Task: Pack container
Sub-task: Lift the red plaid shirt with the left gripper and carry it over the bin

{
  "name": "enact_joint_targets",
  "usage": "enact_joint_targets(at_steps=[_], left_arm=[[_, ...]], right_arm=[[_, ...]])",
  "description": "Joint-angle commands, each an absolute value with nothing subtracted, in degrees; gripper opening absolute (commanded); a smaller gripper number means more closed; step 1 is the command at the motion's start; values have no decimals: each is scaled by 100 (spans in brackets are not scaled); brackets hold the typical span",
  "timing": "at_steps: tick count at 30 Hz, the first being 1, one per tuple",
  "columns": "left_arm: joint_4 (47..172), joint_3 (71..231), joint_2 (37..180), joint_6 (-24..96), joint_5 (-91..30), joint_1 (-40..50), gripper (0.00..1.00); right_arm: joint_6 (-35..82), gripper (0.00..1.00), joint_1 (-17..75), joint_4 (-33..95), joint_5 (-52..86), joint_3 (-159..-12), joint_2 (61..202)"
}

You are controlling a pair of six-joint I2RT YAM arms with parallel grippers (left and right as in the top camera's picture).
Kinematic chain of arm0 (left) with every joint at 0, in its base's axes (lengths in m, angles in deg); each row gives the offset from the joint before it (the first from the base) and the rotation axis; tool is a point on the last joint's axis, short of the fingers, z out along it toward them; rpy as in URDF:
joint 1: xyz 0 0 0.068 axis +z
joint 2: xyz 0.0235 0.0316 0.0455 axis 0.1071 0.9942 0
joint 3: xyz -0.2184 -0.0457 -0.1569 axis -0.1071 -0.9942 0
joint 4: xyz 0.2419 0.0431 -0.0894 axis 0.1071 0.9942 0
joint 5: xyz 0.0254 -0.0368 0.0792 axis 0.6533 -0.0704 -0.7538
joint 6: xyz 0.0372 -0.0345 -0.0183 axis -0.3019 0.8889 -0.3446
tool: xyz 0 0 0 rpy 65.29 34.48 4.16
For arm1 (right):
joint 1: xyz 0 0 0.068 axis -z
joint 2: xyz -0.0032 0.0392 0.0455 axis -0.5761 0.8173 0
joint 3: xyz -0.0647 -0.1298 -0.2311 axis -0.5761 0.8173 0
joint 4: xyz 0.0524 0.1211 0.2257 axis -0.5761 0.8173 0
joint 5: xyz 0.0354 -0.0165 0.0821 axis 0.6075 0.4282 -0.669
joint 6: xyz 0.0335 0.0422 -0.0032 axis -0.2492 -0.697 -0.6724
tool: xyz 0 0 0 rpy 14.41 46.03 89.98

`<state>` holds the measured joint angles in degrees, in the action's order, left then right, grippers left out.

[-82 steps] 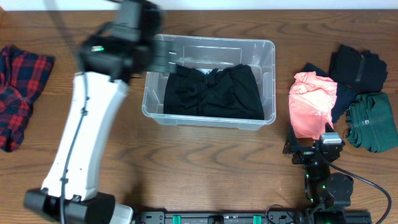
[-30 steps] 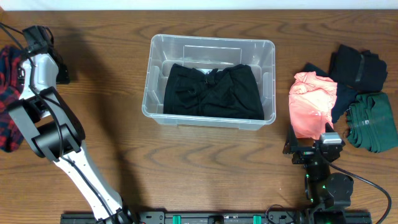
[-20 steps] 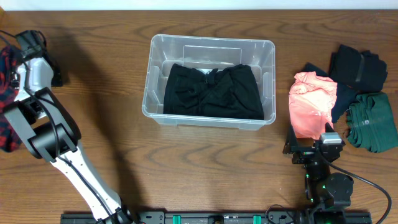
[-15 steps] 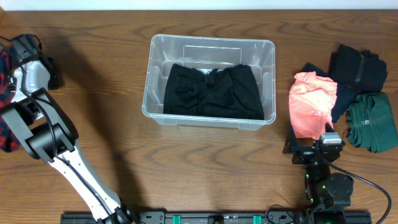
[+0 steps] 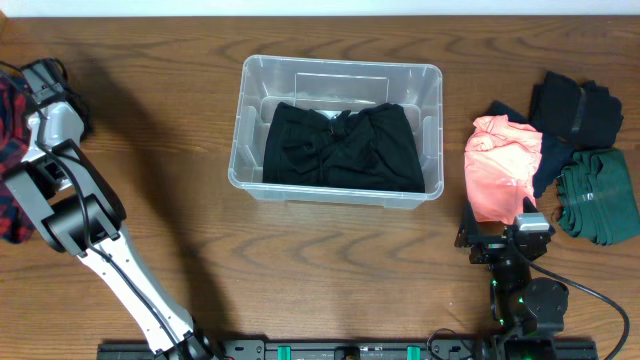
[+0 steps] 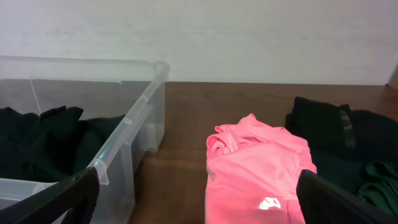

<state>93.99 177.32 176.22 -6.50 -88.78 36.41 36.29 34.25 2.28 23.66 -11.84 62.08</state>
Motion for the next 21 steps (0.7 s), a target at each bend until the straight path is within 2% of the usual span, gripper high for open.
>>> enact_joint_targets(at_steps=[1,2,4,10,12,15,21], left_arm=[[9401,17708,17784,-412,-9064,3687,28],[9428,17708,17784,-346,-9114,3680,19],[9467,17708,17781,-210,-9278,3656,6],[9629,17710,17613,-90,-9551,3449,6],[9777,17710,17419,284,-9547,3339,6],[9983,17710,17012,738,-9436,3151,6],[10291,17710,15939,808,-9073,2644,6]], right_arm=[[3570,99,3381,237,2368,-1167,6189],[3570,99,3381,237,2368,-1167,6189],[3570,99,3381,237,2366,-1167,6189],[3570,99,3384,237,2366,-1167,6189],[3570,99,3381,237,2368,-1167,6189],[3570,99,3384,237,2368,-1167,6189],[3570,99,3381,237,2368,-1167,6189]])
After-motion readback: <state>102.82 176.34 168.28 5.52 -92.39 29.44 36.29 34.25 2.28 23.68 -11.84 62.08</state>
